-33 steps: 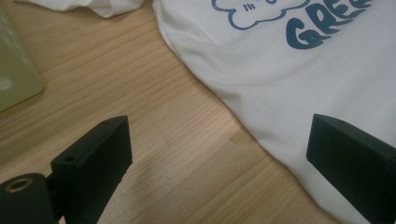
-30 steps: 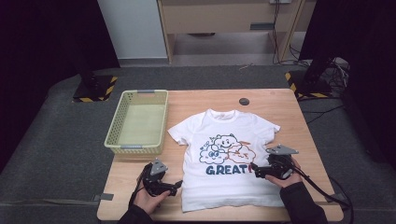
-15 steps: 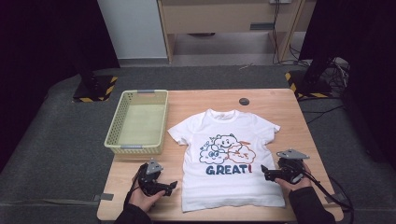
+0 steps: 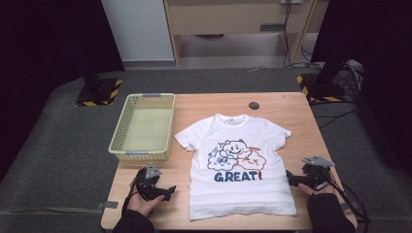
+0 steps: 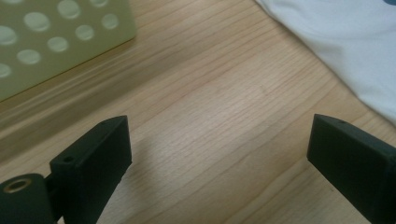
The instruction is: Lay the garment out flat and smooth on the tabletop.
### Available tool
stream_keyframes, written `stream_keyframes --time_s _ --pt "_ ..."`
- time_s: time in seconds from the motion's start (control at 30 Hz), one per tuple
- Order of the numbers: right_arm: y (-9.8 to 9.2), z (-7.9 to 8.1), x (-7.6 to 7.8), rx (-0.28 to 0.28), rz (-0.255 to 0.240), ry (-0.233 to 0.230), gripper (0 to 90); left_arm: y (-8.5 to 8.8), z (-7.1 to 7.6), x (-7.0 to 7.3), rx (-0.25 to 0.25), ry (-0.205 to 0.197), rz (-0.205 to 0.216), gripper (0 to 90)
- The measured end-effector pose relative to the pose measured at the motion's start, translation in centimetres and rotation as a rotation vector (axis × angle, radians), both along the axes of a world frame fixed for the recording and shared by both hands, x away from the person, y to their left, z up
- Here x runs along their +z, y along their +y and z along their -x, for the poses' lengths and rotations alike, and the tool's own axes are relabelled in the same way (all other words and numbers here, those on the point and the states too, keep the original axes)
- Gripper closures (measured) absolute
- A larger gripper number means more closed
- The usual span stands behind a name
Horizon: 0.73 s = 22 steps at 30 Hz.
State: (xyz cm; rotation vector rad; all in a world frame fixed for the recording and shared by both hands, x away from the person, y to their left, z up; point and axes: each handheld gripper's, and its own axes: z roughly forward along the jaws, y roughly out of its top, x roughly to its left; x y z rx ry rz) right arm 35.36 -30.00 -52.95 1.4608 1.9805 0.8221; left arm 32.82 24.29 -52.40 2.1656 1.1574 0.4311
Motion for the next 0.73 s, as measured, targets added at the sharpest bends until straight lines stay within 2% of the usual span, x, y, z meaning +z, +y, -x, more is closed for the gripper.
stream_keyframes --time_s 0.17,0.37,0.5,0.73 --pt "-0.6 -0.1 -0.4 0.000 0.018 0.000 3.8 1.0 -0.4 -0.3 0.033 0.006 -0.009 6.3" --pt "-0.7 -0.2 -0.8 0.029 0.027 0.024 4.0 1.3 -0.7 -0.6 0.033 -0.003 -0.027 6.3" --pt "-1.1 -0.2 -1.0 0.023 0.007 0.022 4.1 1.4 -0.9 -0.7 0.041 0.003 -0.029 5.9" --pt "-1.6 -0.3 -1.3 0.019 -0.045 0.026 3.8 1.4 -1.0 -1.0 0.049 -0.015 -0.019 2.4"
